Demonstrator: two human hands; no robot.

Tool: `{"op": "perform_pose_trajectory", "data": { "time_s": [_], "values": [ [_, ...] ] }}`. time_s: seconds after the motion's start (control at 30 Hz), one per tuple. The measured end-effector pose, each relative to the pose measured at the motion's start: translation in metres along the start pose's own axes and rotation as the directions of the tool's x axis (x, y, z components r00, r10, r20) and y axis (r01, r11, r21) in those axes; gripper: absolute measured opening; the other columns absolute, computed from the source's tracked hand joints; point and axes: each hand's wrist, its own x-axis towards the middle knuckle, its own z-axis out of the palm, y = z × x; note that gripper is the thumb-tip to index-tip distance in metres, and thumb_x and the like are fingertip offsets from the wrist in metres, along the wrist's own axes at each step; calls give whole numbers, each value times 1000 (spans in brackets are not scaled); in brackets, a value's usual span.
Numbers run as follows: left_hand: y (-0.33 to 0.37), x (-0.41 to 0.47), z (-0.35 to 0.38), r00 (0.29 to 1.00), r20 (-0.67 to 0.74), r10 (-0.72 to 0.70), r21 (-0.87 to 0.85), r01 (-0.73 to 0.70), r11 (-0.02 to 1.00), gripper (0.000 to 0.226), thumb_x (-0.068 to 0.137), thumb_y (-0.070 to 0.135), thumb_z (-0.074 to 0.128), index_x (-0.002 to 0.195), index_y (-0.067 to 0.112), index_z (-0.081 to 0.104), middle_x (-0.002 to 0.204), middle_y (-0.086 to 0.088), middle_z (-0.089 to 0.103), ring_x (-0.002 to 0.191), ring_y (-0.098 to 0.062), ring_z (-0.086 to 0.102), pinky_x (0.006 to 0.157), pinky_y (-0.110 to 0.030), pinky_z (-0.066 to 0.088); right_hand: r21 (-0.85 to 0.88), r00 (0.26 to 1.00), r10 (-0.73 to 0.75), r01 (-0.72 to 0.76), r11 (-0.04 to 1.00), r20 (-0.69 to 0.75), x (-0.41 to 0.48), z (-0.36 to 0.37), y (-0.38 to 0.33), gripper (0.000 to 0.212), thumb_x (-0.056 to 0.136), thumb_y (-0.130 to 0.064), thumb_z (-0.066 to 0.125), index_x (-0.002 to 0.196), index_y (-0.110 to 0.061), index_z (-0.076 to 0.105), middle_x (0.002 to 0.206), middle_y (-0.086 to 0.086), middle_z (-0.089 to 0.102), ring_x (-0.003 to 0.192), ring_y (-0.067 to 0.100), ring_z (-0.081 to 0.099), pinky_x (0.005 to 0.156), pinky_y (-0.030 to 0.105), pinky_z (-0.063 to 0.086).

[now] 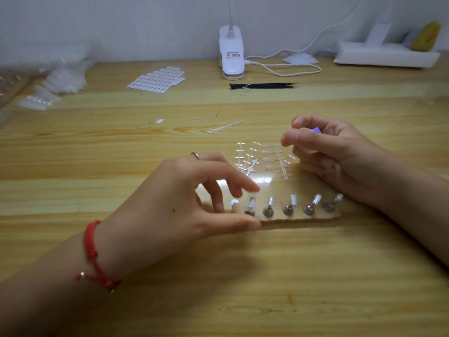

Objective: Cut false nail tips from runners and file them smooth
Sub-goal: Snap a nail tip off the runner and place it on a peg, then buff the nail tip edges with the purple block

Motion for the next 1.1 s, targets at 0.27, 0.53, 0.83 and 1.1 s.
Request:
{"op": "perform_pose_trajectory", "data": {
  "time_s": [0.27,0.53,0.83,1.1],
  "values": [
    [-1,39,-13,995,-93,21,197,-2,980,45,74,57,68,114,36,65,95,15,61,88,-3,57,67,-10,45,299,996,86,-81,951,-3,1,-7,-4,8,79,-16,60,73,-21,61,71,-8,63,38,1,33,35,8,25],
    [-10,86,8,990,113,-84,602,-1,798,57,62,66,63,112,40,64,105,10,45,107,-12,34,94,-29,35,364,994,106,-93,927,-16,-1,-6,-6,6,76,-15,62,73,-19,60,69,-6,62,37,1,33,35,8,25],
    [-13,90,7,999,1,34,580,-28,814,45,60,66,58,96,40,66,99,14,50,100,-9,40,93,-31,37,357,993,105,-77,931,-58,-2,-7,-8,8,74,-16,67,76,-22,61,70,-6,63,40,2,30,36,10,25],
    [-9,88,18,992,118,-45,627,-40,778,67,53,83,54,102,39,65,104,12,51,102,-10,38,90,-32,38,366,993,112,-88,927,-44,-1,-10,-5,12,78,-14,65,84,-21,58,71,-6,62,44,2,33,39,11,28]
  ]
}}
